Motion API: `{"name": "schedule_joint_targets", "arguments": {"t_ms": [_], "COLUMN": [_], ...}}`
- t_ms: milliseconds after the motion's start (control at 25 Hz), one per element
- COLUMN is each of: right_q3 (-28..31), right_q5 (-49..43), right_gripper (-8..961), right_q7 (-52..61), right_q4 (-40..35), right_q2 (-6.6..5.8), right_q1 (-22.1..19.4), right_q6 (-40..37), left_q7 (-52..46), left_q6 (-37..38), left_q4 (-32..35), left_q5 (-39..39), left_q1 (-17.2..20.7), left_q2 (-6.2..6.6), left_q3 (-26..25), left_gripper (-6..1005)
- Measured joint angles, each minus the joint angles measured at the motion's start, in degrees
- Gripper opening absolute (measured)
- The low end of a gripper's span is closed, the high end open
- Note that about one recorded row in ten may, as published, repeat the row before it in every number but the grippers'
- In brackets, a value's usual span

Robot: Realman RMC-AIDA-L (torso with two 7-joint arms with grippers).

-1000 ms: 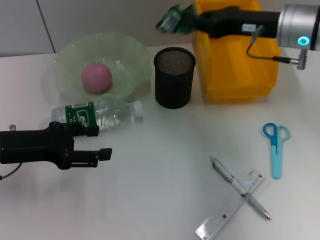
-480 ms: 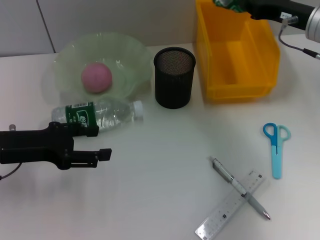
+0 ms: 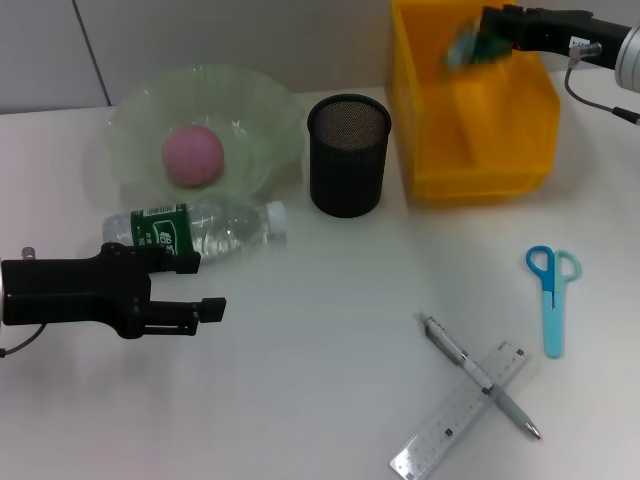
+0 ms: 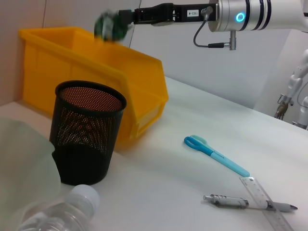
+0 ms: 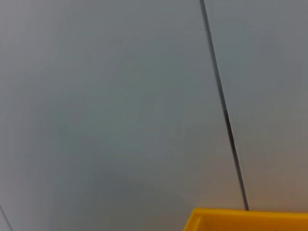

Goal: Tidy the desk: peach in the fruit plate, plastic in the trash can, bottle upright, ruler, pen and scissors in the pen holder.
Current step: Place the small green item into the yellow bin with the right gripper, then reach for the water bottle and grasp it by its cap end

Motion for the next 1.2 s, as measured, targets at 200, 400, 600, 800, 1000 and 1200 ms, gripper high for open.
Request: {"name": "schedule_joint_targets", "arguments": {"t_ms": [200, 400, 600, 800, 1000, 1200], "right_q3": [-0.04, 0.55, 1.88, 1.91, 1.89, 0.88], "right_q5": [-0.04, 0.57, 8.29, 15.68, 16.41, 7.07], "right_gripper": [234, 431, 618, 632, 658, 684], "right_q7": [0.03, 0.04, -0.47, -0.77, -0.74, -0.37], "right_q4": [0.01, -0.31, -0.51, 0.01, 1.2, 1.28], "right_q2": [-0.03, 0.21, -0.01, -1.54, -3.68, -5.39], "right_q1": [-0.08, -0.52, -2.38, -4.43, -5.3, -4.85], "right_q6": [-0.02, -0.29, -4.0, -15.44, -29.9, -38.29], "left_q7": [-0.02, -0.03, -0.03, -0.03, 0.19, 0.28], "left_q6": [0.0, 0.01, 0.14, 0.33, 0.42, 0.43], "left_q4": [-0.01, -0.01, 0.07, 0.26, 0.76, 0.86], "left_q5": [0.01, 0.01, 0.01, 0.0, -0.01, 0.0], "left_q1": [0.0, -0.01, -0.06, -0.23, -0.27, -0.76], "left_q2": [0.0, 0.0, -0.08, -0.11, -0.36, -0.47], "left_q3": [0.11, 0.22, 0.18, 0.09, -0.26, -0.28], "left_gripper": [814, 814, 814, 815, 815, 814]}}
